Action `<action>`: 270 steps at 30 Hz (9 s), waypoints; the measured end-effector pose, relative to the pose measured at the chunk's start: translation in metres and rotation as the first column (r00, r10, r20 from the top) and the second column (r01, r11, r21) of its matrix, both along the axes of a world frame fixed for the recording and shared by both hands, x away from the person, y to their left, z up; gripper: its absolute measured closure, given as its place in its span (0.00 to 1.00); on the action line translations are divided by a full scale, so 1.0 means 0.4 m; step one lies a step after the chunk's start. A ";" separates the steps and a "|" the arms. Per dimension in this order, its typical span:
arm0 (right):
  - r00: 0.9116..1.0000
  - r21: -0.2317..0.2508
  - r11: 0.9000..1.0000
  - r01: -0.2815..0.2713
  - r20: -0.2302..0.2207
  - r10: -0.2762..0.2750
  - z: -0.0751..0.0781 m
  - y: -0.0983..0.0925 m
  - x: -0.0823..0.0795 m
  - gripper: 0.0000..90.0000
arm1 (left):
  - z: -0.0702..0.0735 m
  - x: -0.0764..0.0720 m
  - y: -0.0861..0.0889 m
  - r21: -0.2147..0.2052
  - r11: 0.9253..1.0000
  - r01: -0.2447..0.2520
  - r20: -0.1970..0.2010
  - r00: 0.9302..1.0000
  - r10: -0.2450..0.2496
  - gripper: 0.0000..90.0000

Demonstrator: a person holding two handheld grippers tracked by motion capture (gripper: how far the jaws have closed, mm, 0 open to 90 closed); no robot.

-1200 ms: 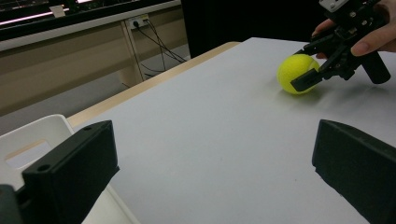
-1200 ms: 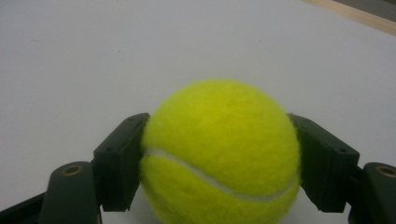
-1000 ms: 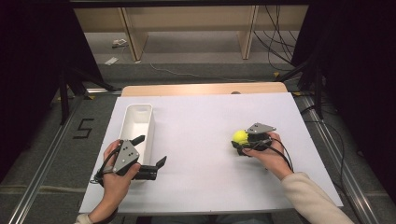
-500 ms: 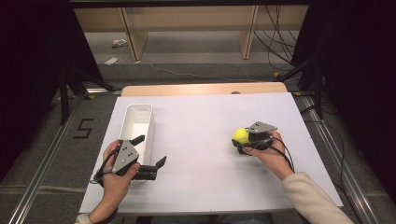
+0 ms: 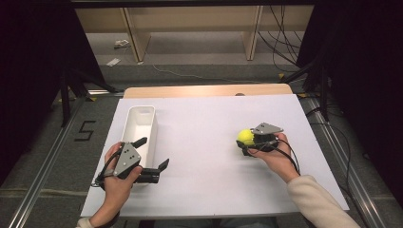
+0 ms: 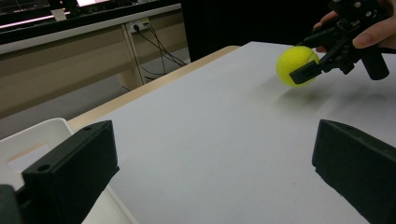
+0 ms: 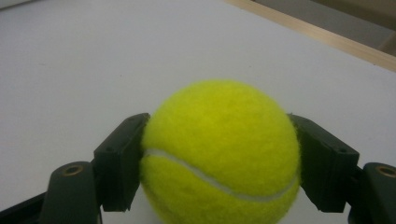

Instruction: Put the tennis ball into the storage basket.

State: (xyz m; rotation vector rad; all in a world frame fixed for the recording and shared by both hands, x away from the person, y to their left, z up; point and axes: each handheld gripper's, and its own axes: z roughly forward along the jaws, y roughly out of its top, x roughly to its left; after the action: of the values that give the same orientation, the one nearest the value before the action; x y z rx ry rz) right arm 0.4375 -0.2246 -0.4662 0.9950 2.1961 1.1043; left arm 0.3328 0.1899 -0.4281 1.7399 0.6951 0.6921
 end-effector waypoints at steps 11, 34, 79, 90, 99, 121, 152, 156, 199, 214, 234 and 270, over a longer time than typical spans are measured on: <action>1.000 0.013 1.000 -0.013 0.003 0.013 0.009 0.014 -0.009 0.29 | 0.000 -0.001 -0.001 0.002 1.000 0.001 -0.001 1.000 -0.001 0.00; 0.999 0.048 0.999 -0.024 0.022 0.023 0.033 0.035 -0.020 0.29 | 0.000 0.001 -0.001 0.002 1.000 0.006 -0.002 1.000 -0.006 0.00; 0.997 0.094 0.995 -0.038 0.067 0.031 0.077 0.071 -0.020 0.29 | 0.000 0.000 -0.003 0.001 1.000 0.009 0.000 1.000 -0.009 0.00; 0.997 0.100 0.994 -0.042 0.073 0.035 0.083 0.082 -0.018 0.29 | 0.000 0.000 -0.003 0.004 1.000 0.011 0.002 1.000 -0.011 0.00; 0.996 0.109 0.993 -0.048 0.078 0.040 0.090 0.089 -0.015 0.29 | 0.000 0.000 -0.002 0.003 1.000 0.012 0.001 1.000 -0.012 0.00; 0.994 0.121 0.990 -0.066 0.092 0.055 0.104 0.120 -0.009 0.29 | 0.001 -0.001 -0.003 0.001 1.000 0.015 0.002 1.000 -0.015 0.00; 0.993 0.133 0.988 -0.076 0.101 0.063 0.109 0.154 0.000 0.29 | 0.001 -0.001 -0.003 -0.004 1.000 0.015 0.002 1.000 -0.015 0.00; 0.992 0.132 0.988 -0.081 0.106 0.068 0.110 0.158 0.001 0.29 | 0.001 -0.001 -0.003 -0.004 1.000 0.015 0.002 1.000 -0.015 0.00; 0.989 0.138 0.984 -0.114 0.106 0.100 0.113 0.221 0.005 0.29 | 0.002 -0.002 -0.003 -0.006 1.000 0.018 0.006 1.000 -0.018 0.00; 0.988 0.138 0.982 -0.128 0.108 0.114 0.115 0.241 0.006 0.29 | 0.003 -0.002 -0.002 -0.006 1.000 0.019 0.006 1.000 -0.019 0.00; 0.984 0.139 0.978 -0.154 0.109 0.140 0.118 0.275 0.006 0.29 | 0.003 -0.003 -0.002 -0.010 1.000 0.020 0.007 1.000 -0.020 0.00; 0.979 0.153 0.970 -0.189 0.107 0.174 0.120 0.328 0.008 0.29 | 0.003 -0.003 -0.002 -0.010 1.000 0.023 0.009 1.000 -0.023 0.00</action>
State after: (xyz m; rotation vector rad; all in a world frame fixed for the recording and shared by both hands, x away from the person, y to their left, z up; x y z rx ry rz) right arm 0.4407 -0.0935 -0.4184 0.8011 2.1841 1.4031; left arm 0.3315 0.1890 -0.4267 1.7318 0.6706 0.6790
